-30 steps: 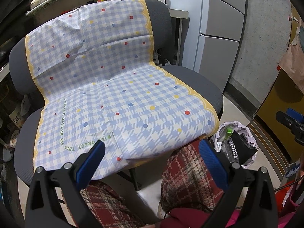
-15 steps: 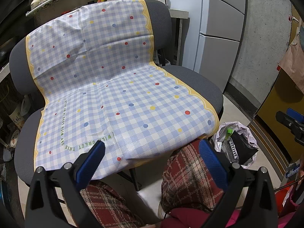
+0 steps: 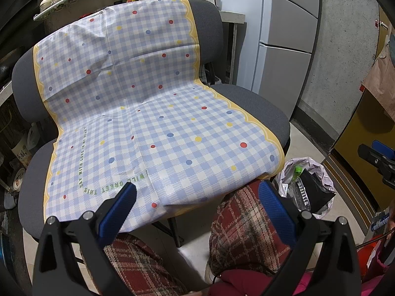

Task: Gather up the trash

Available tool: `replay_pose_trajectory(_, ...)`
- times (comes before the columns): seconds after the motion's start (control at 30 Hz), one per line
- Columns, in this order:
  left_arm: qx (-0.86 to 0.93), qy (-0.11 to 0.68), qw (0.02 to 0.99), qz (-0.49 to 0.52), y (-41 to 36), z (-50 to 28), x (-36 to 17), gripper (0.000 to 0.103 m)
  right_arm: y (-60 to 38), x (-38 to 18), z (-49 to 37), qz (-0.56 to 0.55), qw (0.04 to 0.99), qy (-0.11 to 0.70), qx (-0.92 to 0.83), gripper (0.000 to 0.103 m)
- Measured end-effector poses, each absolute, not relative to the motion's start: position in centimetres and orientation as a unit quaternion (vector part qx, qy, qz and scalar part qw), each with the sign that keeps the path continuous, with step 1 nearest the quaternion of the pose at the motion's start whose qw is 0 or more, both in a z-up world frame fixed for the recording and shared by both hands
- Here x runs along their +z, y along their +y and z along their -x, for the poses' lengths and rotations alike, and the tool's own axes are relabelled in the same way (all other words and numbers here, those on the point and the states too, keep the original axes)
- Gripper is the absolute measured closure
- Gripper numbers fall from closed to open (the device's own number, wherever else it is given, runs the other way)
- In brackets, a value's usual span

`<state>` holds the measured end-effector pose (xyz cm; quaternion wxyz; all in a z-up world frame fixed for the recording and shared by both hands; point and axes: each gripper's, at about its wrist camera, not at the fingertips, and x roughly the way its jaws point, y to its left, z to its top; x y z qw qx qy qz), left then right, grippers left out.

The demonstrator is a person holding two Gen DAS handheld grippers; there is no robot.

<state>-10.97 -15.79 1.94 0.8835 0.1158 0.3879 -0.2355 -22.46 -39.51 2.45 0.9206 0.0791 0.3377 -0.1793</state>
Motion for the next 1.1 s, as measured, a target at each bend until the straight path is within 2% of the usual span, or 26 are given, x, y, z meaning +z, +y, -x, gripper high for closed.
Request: replay_pose_trajectory(1.1, -0.215, 0.396, 0.884, -0.120, -15.3, 9.8, 0.9, 0.007, -39.4, 1.9, 22.2, -0.086, 0.919, 0.342, -0.175, 0.013)
